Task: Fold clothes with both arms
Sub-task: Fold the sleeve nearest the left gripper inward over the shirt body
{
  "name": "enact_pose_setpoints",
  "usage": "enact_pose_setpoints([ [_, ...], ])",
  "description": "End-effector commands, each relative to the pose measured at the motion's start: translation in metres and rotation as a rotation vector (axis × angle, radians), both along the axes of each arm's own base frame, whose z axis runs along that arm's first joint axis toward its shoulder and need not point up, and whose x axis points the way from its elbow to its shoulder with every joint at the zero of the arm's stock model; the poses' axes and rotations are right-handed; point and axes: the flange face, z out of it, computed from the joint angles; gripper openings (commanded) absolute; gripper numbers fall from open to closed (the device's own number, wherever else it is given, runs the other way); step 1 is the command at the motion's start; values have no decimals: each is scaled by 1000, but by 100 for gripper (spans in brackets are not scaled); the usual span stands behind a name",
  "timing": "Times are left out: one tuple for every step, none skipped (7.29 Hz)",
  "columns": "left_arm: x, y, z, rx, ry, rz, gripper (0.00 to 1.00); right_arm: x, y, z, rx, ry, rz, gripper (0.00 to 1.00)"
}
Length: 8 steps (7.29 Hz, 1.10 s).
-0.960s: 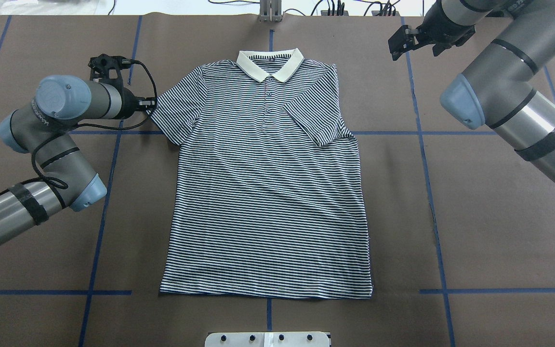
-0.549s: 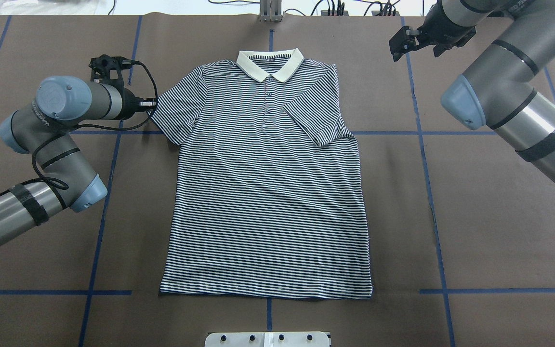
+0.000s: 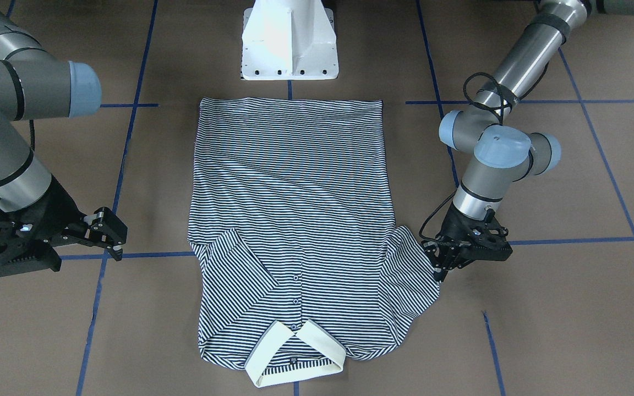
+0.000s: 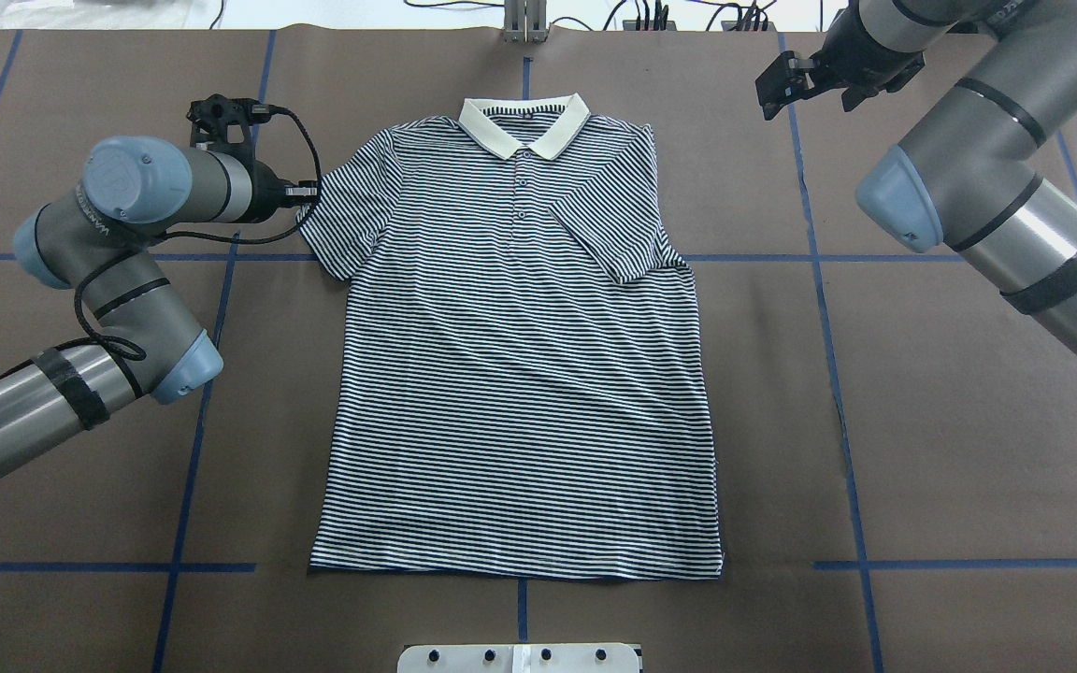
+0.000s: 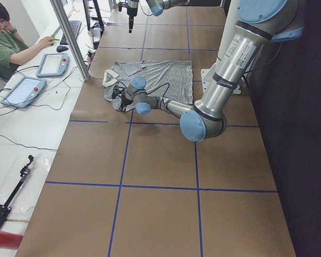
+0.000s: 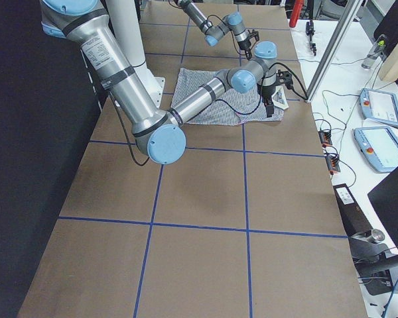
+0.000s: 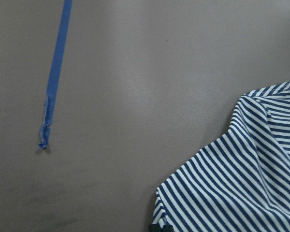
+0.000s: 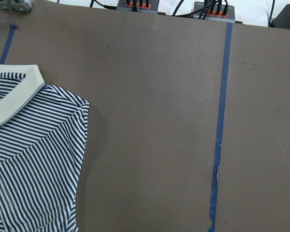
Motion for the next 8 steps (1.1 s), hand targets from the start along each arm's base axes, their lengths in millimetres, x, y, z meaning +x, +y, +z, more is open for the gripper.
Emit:
enact_pose_setpoints([
  [16,-16,-64,-35,-25,-3,0,0,0,0,0,1,1,100],
  [28,-18,-101,-117,-16,-35,0,0,0,0,0,1,1,100],
  [60,-8,-138,-159,-14,-36,0,0,0,0,-1,1,2,100],
  [92,6,-162,-187,-12,-42,0,0,0,0,-1,1,2,100],
  [107,-1,-166,-206,-21,-45,0,0,0,0,-1,1,2,100],
  [124,-8,-172,-212,-40,-53,0,0,0,0,-1,1,2,100],
  [137,-10,-172,-229,-47,-73,0,-1,0,-1,-2,-2,4,100],
  [139,-8,-171,-217,-56,-60,37,0,1,-3,-1,-4,6,100],
])
